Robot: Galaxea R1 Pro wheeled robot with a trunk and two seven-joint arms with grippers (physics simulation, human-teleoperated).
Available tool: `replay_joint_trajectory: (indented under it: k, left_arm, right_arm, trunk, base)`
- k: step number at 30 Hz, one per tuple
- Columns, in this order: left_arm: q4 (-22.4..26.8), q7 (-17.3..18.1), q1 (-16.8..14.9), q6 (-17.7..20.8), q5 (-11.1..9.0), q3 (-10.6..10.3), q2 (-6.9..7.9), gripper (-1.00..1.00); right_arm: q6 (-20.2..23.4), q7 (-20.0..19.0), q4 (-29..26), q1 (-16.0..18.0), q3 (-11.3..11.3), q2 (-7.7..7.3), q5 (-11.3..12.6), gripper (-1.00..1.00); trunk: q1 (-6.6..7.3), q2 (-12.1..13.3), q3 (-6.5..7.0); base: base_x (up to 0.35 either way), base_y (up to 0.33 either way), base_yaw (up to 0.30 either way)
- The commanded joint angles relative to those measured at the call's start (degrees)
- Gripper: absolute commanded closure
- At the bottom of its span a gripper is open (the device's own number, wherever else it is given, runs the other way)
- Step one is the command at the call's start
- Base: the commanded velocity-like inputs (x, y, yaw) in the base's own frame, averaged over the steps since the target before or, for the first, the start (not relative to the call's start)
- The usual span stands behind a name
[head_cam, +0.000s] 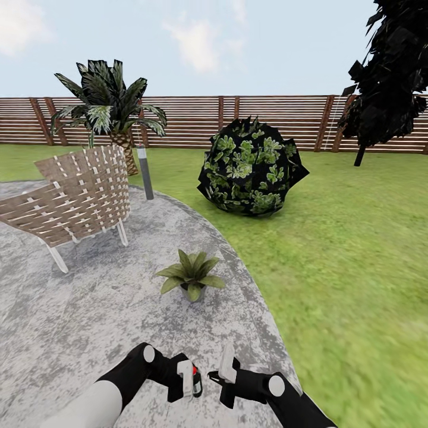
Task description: Pick up the pesticide atomizer in the garden and spray insectifuge to fully cover both potted plants in the garden.
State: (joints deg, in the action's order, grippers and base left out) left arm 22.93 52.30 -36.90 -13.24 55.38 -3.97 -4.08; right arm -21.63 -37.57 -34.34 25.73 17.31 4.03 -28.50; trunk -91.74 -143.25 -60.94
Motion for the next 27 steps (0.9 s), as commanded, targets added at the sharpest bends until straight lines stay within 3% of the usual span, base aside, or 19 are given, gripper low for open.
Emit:
replay_joint_trajectory:
  k: [1,8,21,27]
  left_arm:
    - [0.1,0.2,0.0,-0.4,0.4,0.0,-0.03,1.00]
    - [0.1,4.4,0.0,-0.6,0.4,-0.2,-0.06,1.00]
    - [0.2,4.6,0.0,-0.6,0.3,-0.2,-1.61,1.00]
    - [0.2,4.6,0.0,-1.3,-1.4,-0.3,-1.78,1.00]
  right_arm:
    - [-0.3,0.0,0.0,0.0,-0.1,0.01,-0.5,1.00]
    - [-0.3,0.1,-0.1,0.0,-0.1,0.01,-0.5,1.00]
    - [-0.3,0.1,-0.1,0.0,-0.1,0.01,-0.5,1.00]
    - [-0.3,0.1,-0.1,0.0,-0.1,0.01,-0.5,1.00]
  trunk:
    - [0.01,0.0,-0.05]
    - [0.01,0.0,-0.05]
    - [0.01,0.0,-0.05]
    - [0.01,0.0,-0.05]
  base:
    - [0.000,0.000,0.000]
    - [0.000,0.000,0.000]
    - [0.000,0.000,0.000]
    - [0.000,0.000,0.000]
